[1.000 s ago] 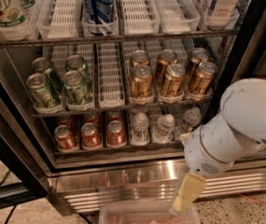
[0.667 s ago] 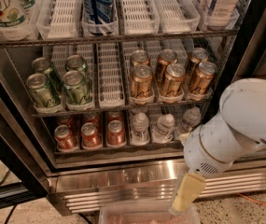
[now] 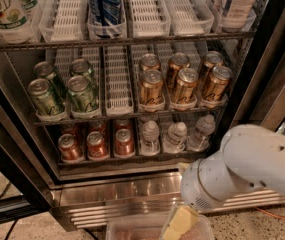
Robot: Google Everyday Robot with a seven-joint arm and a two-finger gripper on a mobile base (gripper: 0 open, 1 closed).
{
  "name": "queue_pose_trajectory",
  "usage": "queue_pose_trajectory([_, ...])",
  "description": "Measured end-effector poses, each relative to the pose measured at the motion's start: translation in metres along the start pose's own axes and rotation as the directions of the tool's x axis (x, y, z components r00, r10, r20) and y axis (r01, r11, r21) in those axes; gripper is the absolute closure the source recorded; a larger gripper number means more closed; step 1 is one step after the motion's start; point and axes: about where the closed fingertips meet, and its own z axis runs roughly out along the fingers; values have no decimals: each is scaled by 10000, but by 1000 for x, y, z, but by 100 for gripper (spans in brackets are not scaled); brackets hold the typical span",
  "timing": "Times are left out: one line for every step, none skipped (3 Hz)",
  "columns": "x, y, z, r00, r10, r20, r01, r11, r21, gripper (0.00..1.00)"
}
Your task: Pick coke can from bottom shelf of fridge
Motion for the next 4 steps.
queue_pose_trajectory([-8,4,37,9949,-94,1002,89,9999,59,0])
queue_pose_trajectory([-12,3,70,9828,-180,1839,173,9998,54,0])
queue_pose_trajectory([-18,4,101,9675,-96,2527,165,9995,-251,0])
queue_pose_trajectory([-26,7,128,9550,-76,2966,303,9969,-720,0])
